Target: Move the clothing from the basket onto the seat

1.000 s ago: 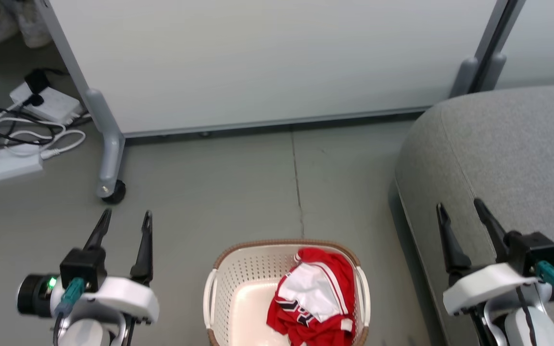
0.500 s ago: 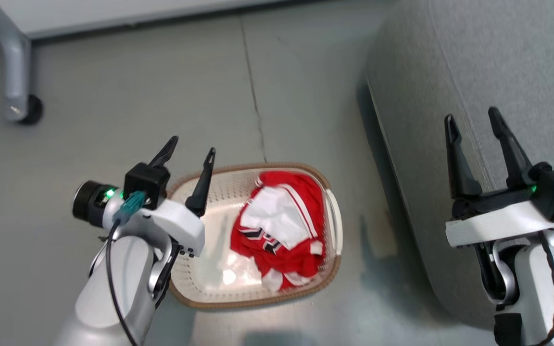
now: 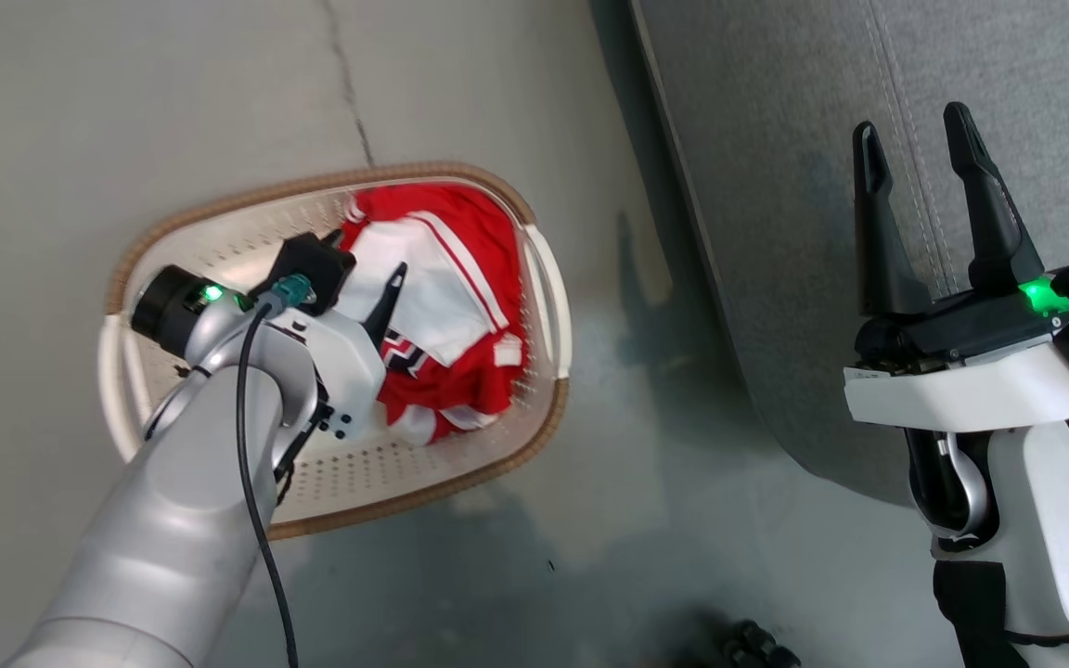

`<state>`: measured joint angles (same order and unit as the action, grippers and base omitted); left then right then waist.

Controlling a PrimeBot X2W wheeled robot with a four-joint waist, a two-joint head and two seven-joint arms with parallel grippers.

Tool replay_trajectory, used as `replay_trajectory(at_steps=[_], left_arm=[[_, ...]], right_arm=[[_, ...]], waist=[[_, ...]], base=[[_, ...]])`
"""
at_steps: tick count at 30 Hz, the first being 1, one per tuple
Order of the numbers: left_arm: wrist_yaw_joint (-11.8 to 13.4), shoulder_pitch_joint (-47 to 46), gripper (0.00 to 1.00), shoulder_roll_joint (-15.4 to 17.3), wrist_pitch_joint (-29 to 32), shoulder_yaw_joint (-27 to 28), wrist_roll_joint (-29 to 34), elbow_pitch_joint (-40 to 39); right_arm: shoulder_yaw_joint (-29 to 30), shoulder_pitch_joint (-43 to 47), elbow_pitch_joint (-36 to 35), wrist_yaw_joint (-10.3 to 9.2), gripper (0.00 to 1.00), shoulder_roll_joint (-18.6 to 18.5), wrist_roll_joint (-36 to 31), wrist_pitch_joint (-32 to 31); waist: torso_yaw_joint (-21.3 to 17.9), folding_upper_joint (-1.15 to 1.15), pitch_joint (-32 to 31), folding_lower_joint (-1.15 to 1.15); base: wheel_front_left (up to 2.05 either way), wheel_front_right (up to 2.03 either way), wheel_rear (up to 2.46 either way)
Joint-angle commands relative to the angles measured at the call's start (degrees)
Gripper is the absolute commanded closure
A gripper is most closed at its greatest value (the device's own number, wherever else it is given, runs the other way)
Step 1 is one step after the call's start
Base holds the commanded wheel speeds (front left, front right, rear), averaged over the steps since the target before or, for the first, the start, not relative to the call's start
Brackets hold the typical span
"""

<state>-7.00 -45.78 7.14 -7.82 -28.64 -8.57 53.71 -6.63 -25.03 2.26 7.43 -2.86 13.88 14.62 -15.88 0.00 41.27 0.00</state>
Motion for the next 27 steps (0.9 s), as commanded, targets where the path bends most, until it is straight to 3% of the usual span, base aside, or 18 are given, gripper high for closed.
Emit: replay_trajectory(at_steps=[1,11,16,20,21,22,23,27], left_arm=[[-0.2,-1.4,0.0,0.8,0.0,0.0,0.0,0.7],[-0.2,-8.7,0.0,4.0,0.9,-0.6,-1.6,12.3],[2.3,-11.6,0.0,4.8,0.7,0.1,-2.3,15.9],[2.4,-13.1,0.0,4.9,1.7,-0.3,-2.3,17.5],[2.1,-13.3,0.42,4.9,1.7,-0.6,-2.1,17.8],[2.0,-13.6,0.94,4.9,1.6,-0.8,-2.1,18.0],[1.9,-13.9,1.0,4.9,1.3,-1.0,-1.9,18.1],[1.6,-14.7,1.0,4.7,-0.7,-2.4,-1.2,18.4]], right_arm=[[-0.3,-0.8,-0.6,0.11,0.0,-0.1,0.4,0.3],[-2.1,-0.8,-6.3,0.11,0.0,-0.1,2.9,0.6],[-1.5,1.0,-8.1,0.11,0.0,-0.1,2.6,0.6],[-1.3,1.7,-8.8,0.11,0.0,-0.1,2.8,0.6],[-1.2,1.7,-9.0,0.11,0.0,-0.1,2.8,0.6],[-1.2,1.7,-9.0,0.11,0.0,-0.1,2.7,0.6],[-1.3,1.6,-9.0,0.11,0.0,-0.1,2.9,0.6],[-1.5,0.3,-8.5,0.11,0.0,-0.1,3.3,0.6]], waist=[[-4.3,0.0,5.5,0.0],[-8.9,0.0,12.3,0.0],[-8.8,0.0,13.4,0.0],[-8.5,0.0,14.0,0.0],[-8.5,0.0,14.1,0.0],[-8.4,0.0,14.2,0.0],[-8.4,0.0,14.2,0.0],[-8.2,0.0,14.2,0.0]], base=[[0.0,0.0,0.0],[0.0,0.0,0.0],[0.0,0.0,0.0],[0.0,0.0,0.0],[0.0,0.0,0.0],[0.0,0.0,0.0],[0.0,0.0,0.0],[0.0,0.0,0.0]])
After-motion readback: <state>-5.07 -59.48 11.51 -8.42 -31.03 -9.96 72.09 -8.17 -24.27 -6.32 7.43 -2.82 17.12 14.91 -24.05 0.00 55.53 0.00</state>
